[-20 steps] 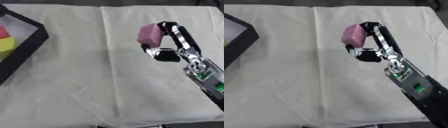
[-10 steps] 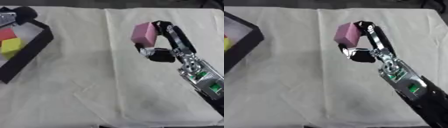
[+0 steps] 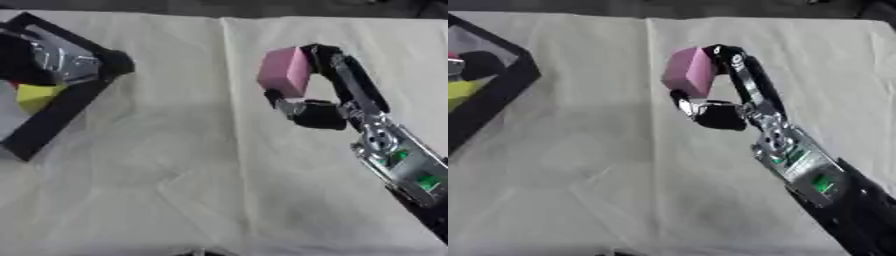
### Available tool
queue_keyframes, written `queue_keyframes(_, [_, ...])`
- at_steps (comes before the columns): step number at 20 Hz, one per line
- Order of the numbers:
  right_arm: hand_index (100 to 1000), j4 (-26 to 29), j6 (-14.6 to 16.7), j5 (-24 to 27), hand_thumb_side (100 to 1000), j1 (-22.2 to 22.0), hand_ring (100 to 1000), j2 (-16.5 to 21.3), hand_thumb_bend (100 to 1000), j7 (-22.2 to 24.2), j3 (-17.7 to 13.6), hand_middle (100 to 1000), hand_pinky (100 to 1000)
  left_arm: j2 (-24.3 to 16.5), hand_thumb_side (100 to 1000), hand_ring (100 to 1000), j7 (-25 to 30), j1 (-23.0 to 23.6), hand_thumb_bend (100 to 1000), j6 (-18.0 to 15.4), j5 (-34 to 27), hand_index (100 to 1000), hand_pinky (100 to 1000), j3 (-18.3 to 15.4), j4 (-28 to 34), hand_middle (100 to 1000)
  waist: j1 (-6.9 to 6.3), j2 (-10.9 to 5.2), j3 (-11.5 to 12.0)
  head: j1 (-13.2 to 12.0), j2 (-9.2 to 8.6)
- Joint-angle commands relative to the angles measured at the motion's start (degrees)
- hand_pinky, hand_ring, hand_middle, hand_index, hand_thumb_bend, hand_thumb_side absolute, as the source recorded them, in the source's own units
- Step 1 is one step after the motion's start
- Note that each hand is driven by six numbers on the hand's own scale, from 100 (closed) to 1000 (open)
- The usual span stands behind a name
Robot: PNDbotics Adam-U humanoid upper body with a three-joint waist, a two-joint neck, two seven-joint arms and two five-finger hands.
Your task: Pick up the objects with one hand, pass them to the other hand, and then place them into the box on the other side of the table.
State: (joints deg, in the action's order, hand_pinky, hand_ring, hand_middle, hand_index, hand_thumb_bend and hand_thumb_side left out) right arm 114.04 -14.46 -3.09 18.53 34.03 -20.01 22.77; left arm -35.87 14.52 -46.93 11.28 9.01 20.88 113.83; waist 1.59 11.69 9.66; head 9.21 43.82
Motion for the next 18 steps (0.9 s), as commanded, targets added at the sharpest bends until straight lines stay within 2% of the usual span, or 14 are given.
queue_keyframes(1, [529, 0.6, 0.0, -0.6, 100, 1.1, 689, 0.2, 364, -0.4, 0.5, 552, 755, 0.5, 279, 675, 1.5, -1.5, 644, 0.5, 1.6, 690, 850, 0.6, 0.8, 716, -0.28, -0.89, 0.3, -0.8, 0.29])
queue_keyframes(11, [529, 0.6, 0.5, -2.9, 100, 2.8, 689, -1.2, 361, 0.3, 3.4, 552, 757, 3.4, 262, 693, 6.0, -3.6, 646, 3.3, 5.9, 707, 858, 3.1, 0.8, 731, -0.63, -0.71, 1.4, -1.2, 0.29])
queue_keyframes(18, [528, 0.6, 0.1, -1.6, 100, 4.2, 690, -2.1, 351, -0.3, 4.8, 551, 755, 4.3, 247, 716, 11.3, -4.8, 662, 5.5, 8.9, 734, 872, 5.6, 0.8, 752, -0.75, -0.52, 2.0, -1.0, 0.29])
